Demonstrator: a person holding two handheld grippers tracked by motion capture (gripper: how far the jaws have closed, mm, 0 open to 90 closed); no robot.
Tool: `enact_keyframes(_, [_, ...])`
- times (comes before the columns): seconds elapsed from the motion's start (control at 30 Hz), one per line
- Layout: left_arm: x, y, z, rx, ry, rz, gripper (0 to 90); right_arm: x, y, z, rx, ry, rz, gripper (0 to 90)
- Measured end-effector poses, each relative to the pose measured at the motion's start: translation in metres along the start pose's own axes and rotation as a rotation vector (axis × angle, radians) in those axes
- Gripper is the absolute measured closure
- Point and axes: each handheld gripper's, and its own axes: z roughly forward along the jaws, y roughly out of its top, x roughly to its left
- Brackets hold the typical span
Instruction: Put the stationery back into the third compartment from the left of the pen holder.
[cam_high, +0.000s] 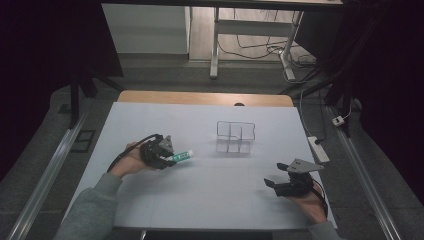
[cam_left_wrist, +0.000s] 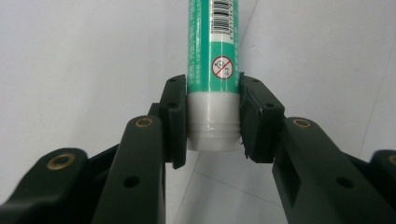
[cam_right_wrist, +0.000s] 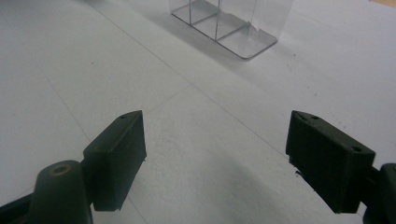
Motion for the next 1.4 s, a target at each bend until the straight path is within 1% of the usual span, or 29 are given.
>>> enact_keyframes(0.03, [-0.001,0.000,0.000,0.002,0.002,-0.002,64.5,0.000,0.000,0.000,0.000,0.012,-0.001,19.6])
enact_keyframes(0.2, [-0.008,0.000,-0.001,-0.004,0.000,-0.009,64.6,0.002,0.002,0.000,-0.015,0.004,-0.002,19.9])
enact_keyframes(0.3, [-0.014,0.001,-0.004,-0.026,0.004,-0.015,64.5,0.002,0.003,0.001,-0.009,0.013,-0.008,20.0])
enact_keyframes(0.37, [-0.016,0.001,-0.005,-0.031,0.005,-0.017,64.5,0.004,0.003,0.001,-0.011,0.011,-0.008,20.0])
enact_keyframes(0.43, [-0.019,0.002,-0.007,-0.044,0.004,-0.029,64.5,0.004,0.004,0.002,-0.014,0.014,-0.013,20.0])
enact_keyframes(0.47, [-0.019,0.002,-0.007,-0.044,0.004,-0.029,64.5,0.005,0.005,0.002,-0.012,0.011,-0.016,20.0])
enact_keyframes(0.5, [-0.022,0.002,-0.007,-0.060,-0.006,-0.053,64.5,0.006,0.005,0.002,-0.010,0.010,-0.015,20.0])
enact_keyframes(0.57, [-0.023,0.002,-0.007,-0.061,-0.014,-0.057,64.5,0.006,0.006,0.002,-0.017,0.014,-0.018,20.0])
enact_keyframes(0.67, [-0.028,0.001,-0.005,-0.054,-0.012,-0.070,64.5,0.008,0.008,0.004,-0.017,0.018,-0.021,20.0])
enact_keyframes(0.87, [-0.035,0.002,-0.005,-0.075,-0.023,-0.102,64.4,0.012,0.010,0.008,-0.010,0.023,-0.032,20.0])
enact_keyframes(1.03, [-0.038,0.007,-0.005,-0.096,-0.030,-0.101,64.5,0.014,0.012,0.010,-0.005,0.030,-0.039,20.0])
enact_keyframes(1.13, [-0.043,0.012,-0.002,-0.094,-0.038,-0.084,64.4,0.016,0.014,0.012,-0.008,0.032,-0.045,20.0])
enact_keyframes(1.2, [-0.044,0.013,-0.001,-0.091,-0.039,-0.076,64.5,0.017,0.015,0.012,-0.007,0.030,-0.050,20.0])
enact_keyframes(1.23, [-0.045,0.013,0.000,-0.092,-0.039,-0.075,64.5,0.018,0.015,0.013,-0.010,0.036,-0.049,20.0])
enact_keyframes(1.3, [-0.047,0.015,0.001,-0.101,-0.023,-0.066,64.6,0.019,0.016,0.014,-0.007,0.037,-0.055,20.0])
enact_keyframes(1.33, [-0.048,0.016,0.001,-0.106,-0.023,-0.063,64.6,0.020,0.016,0.015,-0.010,0.039,-0.053,20.0])
enact_keyframes(1.4, [-0.049,0.017,0.001,-0.113,-0.025,-0.059,64.7,0.022,0.019,0.017,-0.004,0.042,-0.064,20.0])
